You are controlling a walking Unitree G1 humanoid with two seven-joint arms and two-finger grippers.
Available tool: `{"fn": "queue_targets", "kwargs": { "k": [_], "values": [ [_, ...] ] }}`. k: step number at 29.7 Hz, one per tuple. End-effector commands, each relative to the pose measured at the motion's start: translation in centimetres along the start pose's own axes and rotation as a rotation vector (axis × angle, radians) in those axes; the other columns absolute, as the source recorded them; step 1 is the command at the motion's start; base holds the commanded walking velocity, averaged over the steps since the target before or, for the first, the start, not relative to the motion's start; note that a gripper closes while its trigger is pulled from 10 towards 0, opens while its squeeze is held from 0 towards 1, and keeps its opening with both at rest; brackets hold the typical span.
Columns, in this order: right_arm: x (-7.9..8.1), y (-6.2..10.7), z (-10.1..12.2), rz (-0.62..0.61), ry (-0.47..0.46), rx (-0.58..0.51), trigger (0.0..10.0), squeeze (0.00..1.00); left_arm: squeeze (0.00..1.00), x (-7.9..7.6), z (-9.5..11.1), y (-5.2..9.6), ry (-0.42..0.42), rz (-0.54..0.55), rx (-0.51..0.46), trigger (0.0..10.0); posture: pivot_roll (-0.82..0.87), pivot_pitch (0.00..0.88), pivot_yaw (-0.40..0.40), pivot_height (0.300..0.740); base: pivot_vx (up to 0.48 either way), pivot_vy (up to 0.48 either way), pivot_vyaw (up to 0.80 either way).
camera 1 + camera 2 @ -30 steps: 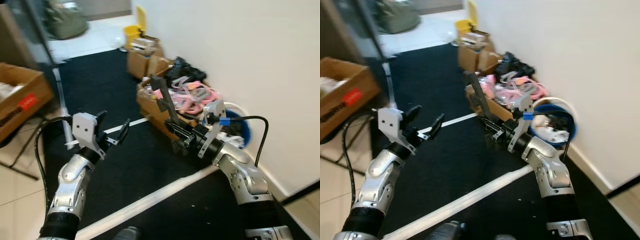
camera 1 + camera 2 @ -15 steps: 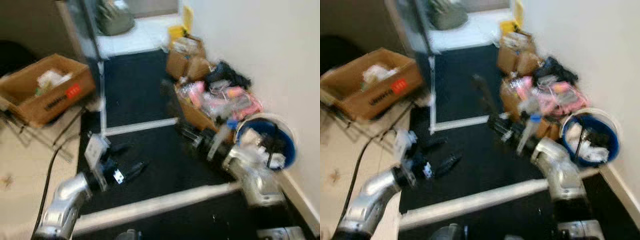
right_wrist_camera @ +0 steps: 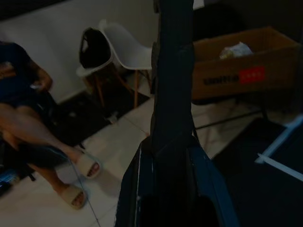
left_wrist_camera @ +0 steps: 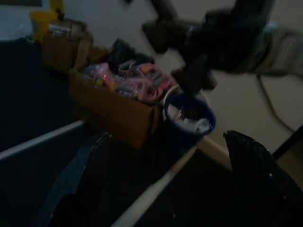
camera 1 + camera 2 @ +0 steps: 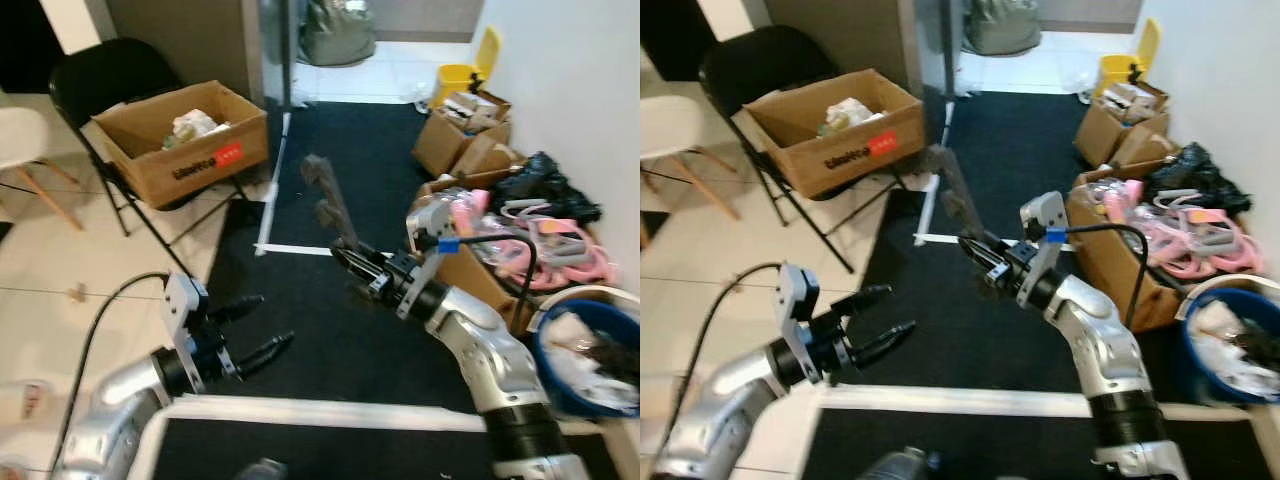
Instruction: Picking trash to rubbish bin
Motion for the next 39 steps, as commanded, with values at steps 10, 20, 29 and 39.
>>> {"fn": "queue_targets", "kwargs": {
  "k": [10,20,29,39],
  "values": [
    [0.0,-0.2,0.7,-0.006,0.003,-0.04,10.0,0.0,0.0,-0.1,1.8,-0.5,0.007,0.001,-0.027,10.0,0.02,0.0,0.0,0.74,0.099,0.0,0.14],
    [0.0,-0.2,0.7,-0.007,0.003,-0.043,10.0,0.0,0.0,0.0,1.5,-0.3,0.022,0.007,-0.02,10.0,0.02,0.0,0.0,0.74,0.345,0.0,0.0],
    [0.1,-0.2,0.6,-0.003,0.006,-0.046,10.0,0.0,0.0,0.1,1.0,0.0,0.031,0.003,-0.013,10.0,0.02,0.0,-0.004,0.74,0.368,0.0,0.0],
    [0.3,-0.3,0.5,0.013,0.032,-0.038,10.0,0.0,0.0,0.0,0.7,0.0,0.033,-0.006,-0.008,10.0,0.02,0.0,-0.005,0.74,0.376,0.0,0.46]
  ]
}}
Point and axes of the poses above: a point about 5 cm out from each wrist's last joint towards the gripper, its own y axis pointing back from the gripper into the wrist, its own z axis along the axis of the wrist's last joint, x = y × z, the point moved 5 cm from there along -y, pointing out of the wrist towards the gripper, and after that the axes turned 6 degrees about -y, right-handed, at the moved point
